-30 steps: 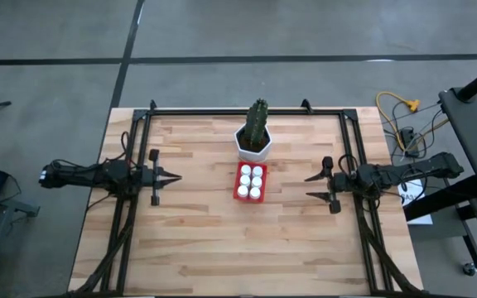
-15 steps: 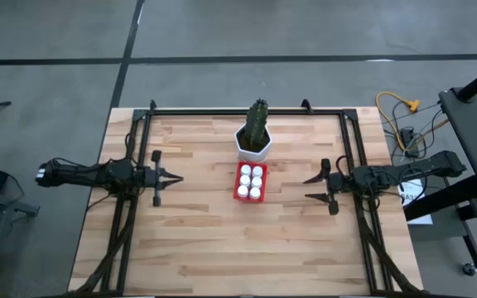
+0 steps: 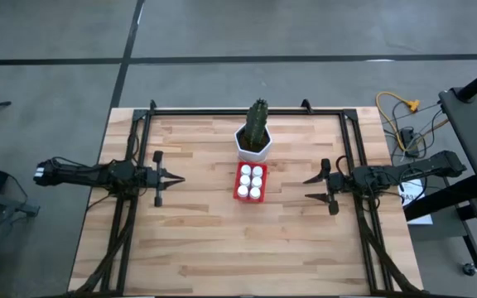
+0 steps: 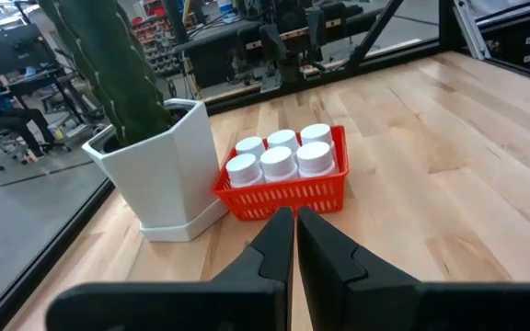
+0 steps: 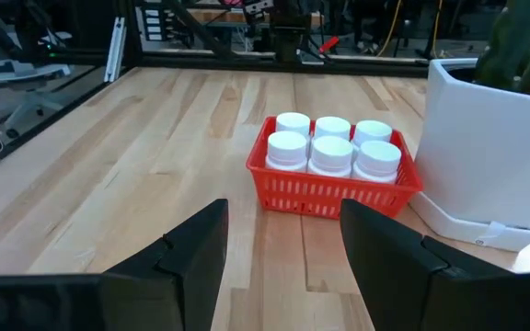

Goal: Pick and place pill bottles into a basket
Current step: Return to Home Position

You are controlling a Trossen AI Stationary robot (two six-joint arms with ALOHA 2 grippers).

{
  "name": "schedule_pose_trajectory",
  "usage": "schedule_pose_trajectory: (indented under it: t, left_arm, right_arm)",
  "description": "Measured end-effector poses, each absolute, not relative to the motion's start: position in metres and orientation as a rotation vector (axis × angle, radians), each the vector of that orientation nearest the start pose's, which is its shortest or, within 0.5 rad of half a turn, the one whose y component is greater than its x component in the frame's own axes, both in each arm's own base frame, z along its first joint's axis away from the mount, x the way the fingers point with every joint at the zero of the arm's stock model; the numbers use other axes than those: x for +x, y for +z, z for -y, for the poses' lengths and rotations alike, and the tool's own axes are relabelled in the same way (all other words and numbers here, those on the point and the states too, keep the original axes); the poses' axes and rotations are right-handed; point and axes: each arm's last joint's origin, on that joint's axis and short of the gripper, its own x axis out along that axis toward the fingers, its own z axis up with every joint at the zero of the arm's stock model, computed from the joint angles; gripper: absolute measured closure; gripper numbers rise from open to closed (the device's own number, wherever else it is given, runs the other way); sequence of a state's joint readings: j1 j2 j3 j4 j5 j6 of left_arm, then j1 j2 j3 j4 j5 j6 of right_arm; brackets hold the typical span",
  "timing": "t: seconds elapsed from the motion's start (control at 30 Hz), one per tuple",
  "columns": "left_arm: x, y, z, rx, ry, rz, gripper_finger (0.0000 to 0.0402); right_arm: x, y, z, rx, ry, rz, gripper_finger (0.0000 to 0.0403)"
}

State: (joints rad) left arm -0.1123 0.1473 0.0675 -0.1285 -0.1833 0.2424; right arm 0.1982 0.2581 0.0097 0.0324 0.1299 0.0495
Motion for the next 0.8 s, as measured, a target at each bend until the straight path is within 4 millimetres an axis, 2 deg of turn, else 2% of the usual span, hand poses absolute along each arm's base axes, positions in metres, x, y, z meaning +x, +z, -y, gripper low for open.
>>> schedule_pose_trajectory:
  t: [0.8]
  left_arm:
    - [0.1045, 0.1607, 0.0065, 0.272, 0.046, -0.209, 0.0401]
  right_arm:
    - [0.1098, 0.1482, -0.0182, 0.011, 0.063, -0.214, 0.0202]
